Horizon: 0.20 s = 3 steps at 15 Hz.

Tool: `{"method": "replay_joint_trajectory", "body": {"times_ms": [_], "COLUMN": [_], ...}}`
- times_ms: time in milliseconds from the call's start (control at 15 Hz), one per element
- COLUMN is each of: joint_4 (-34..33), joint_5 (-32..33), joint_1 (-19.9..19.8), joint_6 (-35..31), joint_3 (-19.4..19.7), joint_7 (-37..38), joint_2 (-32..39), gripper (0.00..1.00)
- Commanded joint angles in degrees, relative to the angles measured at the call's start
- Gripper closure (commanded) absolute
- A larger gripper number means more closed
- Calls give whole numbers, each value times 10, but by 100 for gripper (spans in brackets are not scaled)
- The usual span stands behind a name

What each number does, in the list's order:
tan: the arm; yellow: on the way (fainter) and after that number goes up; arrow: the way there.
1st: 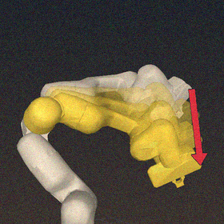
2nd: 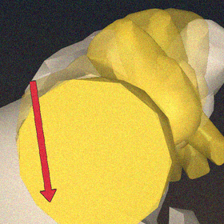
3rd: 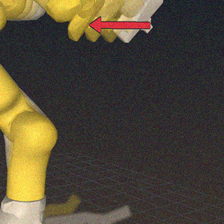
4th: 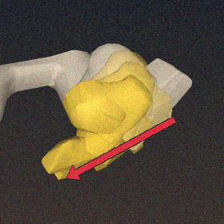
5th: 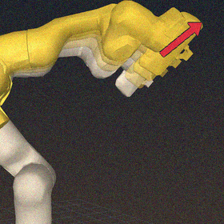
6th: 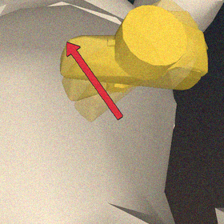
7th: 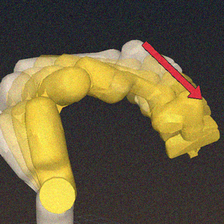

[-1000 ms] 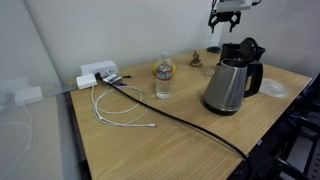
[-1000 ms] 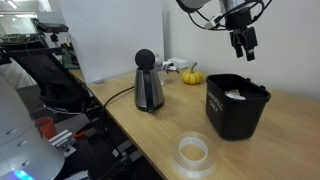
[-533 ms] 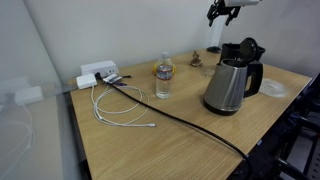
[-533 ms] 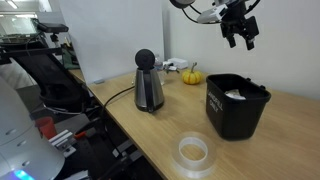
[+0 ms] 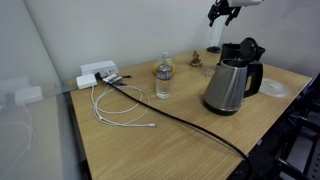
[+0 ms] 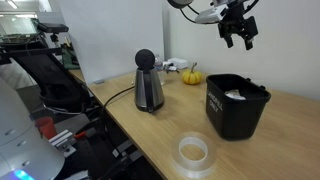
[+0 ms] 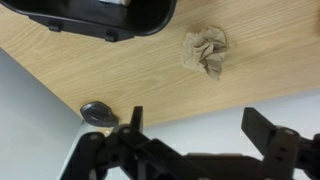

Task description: Place the black bin next to the tape

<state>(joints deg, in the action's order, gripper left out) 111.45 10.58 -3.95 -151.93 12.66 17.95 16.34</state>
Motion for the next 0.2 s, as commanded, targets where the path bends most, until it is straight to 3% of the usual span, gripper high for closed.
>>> {"method": "replay_joint_trajectory", "body": {"times_ms": [0, 133], "joint_4": [-1, -1], "joint_5": [-2, -2], "joint_1": [-1, -1], "joint_6": [0, 0], "joint_3": [0, 0], "joint_7": [-3, -3], "joint_2": [0, 0], "gripper": [0, 0]}}
